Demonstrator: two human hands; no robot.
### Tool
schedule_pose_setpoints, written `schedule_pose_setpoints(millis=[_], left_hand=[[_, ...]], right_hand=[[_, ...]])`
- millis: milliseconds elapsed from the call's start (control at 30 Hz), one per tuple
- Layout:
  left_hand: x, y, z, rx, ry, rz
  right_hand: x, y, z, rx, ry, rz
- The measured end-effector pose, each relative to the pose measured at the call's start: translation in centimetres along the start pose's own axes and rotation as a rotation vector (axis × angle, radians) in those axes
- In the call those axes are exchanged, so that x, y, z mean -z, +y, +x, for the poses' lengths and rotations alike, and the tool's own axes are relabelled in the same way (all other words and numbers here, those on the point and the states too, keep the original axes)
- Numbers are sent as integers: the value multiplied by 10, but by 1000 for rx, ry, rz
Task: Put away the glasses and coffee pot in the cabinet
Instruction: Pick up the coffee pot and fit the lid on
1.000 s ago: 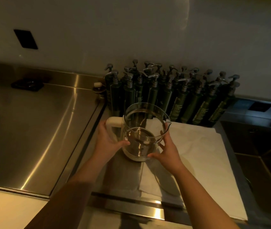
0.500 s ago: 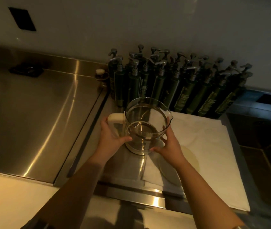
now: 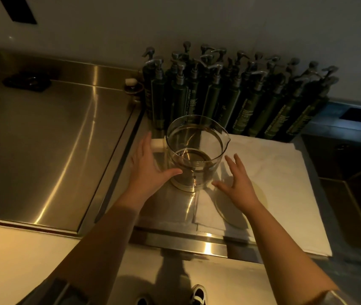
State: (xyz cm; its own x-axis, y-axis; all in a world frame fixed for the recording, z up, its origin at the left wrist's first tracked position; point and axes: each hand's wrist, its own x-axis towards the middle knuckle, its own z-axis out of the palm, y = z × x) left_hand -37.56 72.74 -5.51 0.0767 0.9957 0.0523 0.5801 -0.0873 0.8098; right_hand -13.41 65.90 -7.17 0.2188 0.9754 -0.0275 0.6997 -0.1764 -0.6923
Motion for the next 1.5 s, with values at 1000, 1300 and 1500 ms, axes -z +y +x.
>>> schedule_pose_setpoints(millis=[1000, 1300, 1500], left_hand=[[2, 13, 5, -55, -86, 231], [4, 11, 6, -72, -74, 218], [2, 9, 6, -67, -61, 218]], right_hand=[[57, -45, -30, -28, 542, -193], [53, -131, 17, 297, 357, -281], [31, -148, 37, 314, 145, -410]])
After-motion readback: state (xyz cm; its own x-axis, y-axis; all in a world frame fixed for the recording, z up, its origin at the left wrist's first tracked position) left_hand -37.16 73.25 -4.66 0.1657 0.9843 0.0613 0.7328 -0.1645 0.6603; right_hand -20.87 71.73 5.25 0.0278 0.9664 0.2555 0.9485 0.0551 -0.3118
